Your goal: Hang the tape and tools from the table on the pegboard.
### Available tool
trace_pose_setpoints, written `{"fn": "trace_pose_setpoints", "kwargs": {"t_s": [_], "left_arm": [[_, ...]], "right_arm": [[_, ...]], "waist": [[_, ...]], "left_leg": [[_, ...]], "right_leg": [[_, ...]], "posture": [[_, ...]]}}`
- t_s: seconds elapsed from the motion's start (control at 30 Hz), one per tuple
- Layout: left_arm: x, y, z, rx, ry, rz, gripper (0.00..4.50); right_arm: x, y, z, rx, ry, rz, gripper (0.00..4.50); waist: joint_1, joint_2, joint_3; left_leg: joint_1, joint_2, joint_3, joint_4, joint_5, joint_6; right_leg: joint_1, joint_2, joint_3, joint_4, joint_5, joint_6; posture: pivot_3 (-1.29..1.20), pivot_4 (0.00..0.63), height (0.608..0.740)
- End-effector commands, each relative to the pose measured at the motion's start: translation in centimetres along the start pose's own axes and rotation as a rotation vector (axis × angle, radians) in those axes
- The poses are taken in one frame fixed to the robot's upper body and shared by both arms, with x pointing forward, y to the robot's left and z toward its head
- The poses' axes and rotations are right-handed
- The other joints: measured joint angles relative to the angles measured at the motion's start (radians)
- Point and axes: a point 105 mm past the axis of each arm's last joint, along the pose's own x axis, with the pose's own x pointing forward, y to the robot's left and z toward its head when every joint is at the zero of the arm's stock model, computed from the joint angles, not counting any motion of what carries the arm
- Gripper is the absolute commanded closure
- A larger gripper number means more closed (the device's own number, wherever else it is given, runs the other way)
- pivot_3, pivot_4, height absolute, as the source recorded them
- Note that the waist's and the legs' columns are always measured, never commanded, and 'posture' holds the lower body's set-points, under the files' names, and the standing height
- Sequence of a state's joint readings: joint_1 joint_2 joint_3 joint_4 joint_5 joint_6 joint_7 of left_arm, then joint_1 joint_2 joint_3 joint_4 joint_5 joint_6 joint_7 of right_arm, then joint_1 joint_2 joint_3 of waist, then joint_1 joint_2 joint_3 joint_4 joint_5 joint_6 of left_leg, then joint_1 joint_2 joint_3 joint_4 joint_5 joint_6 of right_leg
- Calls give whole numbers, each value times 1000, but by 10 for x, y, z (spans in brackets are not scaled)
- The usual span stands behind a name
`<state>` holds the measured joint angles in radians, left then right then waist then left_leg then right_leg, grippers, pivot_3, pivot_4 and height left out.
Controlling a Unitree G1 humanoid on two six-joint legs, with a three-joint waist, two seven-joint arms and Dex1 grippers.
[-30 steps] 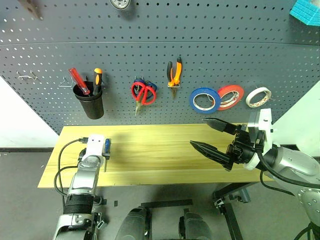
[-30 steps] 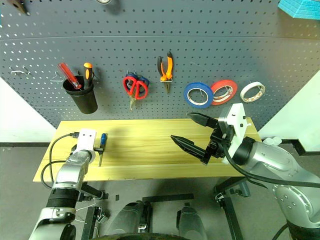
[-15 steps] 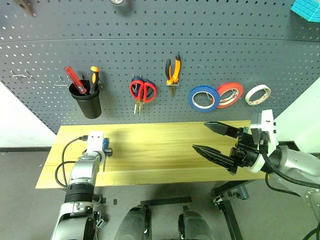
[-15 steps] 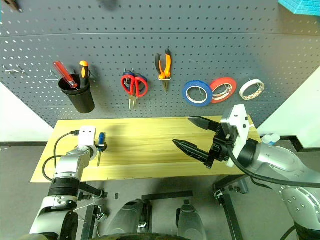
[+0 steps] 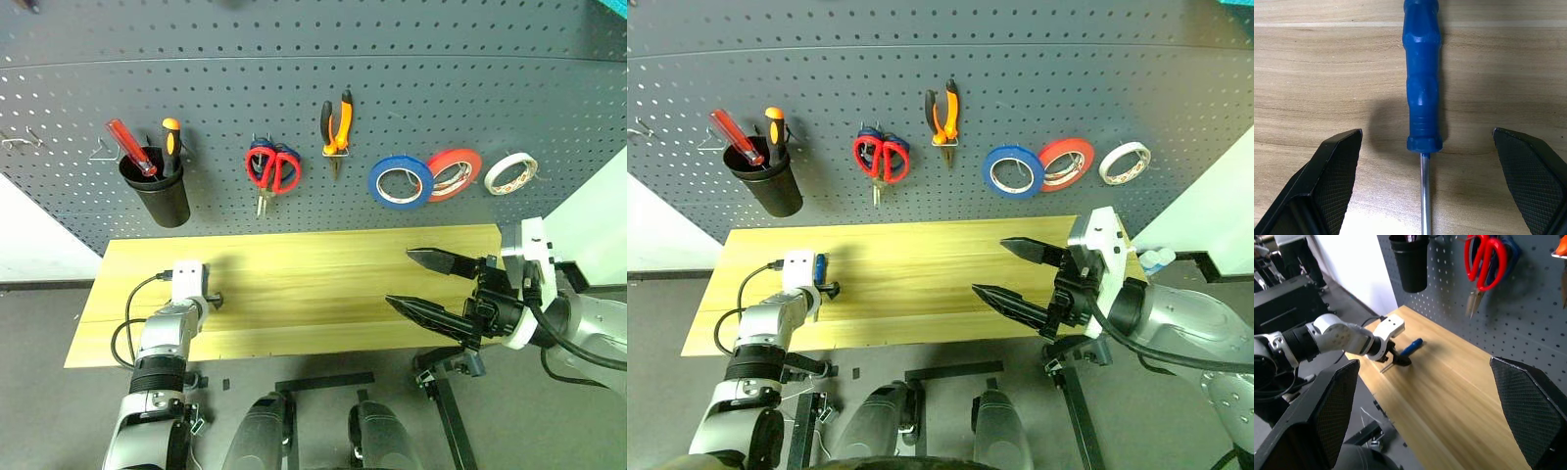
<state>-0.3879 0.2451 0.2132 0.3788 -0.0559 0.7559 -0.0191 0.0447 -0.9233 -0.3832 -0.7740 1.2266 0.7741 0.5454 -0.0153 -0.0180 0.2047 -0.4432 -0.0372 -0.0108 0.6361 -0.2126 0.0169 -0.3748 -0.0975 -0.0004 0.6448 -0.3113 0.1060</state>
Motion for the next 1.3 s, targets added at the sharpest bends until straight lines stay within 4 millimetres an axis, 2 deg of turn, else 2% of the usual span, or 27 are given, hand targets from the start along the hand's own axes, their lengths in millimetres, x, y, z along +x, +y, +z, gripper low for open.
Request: {"fn": "trace_pose_setpoints", "kwargs": {"t_s": [0.03,0.4,0.53,0.83,0.87,1.1,1.3], "left_arm": [[1,-5,-4,-9,10,-14,28],[4,-5,-1,-48,4,-16,28],[3,-3,-7,-57,15,-10,907],[0,0,-12,-74,25,-4,3941],[0,0,-12,-75,25,-3,4070],[-8,-3,-6,-71,16,-21,4070],[-28,-28,6,9,-52,-118,4070]], "right_arm": [[-4,6,8,-27,-6,15,0],[-7,5,8,-17,16,12,0],[-6,4,7,-16,25,13,0],[-3,1,7,-22,23,25,0],[-2,0,7,-23,22,27,0],[2,-3,6,-31,18,35,0],[6,-7,6,-42,7,37,0]], "waist": [[0,1,2],[-2,1,13],[-4,1,13],[-4,1,13],[-4,1,13],[-4,1,13],[2,1,13]], "left_leg": [[0,0,0,0,0,0],[0,0,1,-4,0,0],[0,0,1,-6,-1,2],[-1,0,2,-7,-2,3],[-1,0,2,-7,-2,3],[-1,0,3,-7,-2,3],[-3,0,3,-8,-3,3]], "right_leg": [[0,0,0,0,0,0],[0,0,0,-6,0,0],[1,0,0,-11,1,1],[1,-1,0,-13,1,2],[1,-1,0,-13,1,1],[1,-1,0,-14,1,2],[0,-1,0,-14,2,3]], "posture": [[-147,273,740],[-158,270,740],[-151,267,740],[-133,253,740],[-133,253,740],[-114,239,740],[-89,221,740]]}}
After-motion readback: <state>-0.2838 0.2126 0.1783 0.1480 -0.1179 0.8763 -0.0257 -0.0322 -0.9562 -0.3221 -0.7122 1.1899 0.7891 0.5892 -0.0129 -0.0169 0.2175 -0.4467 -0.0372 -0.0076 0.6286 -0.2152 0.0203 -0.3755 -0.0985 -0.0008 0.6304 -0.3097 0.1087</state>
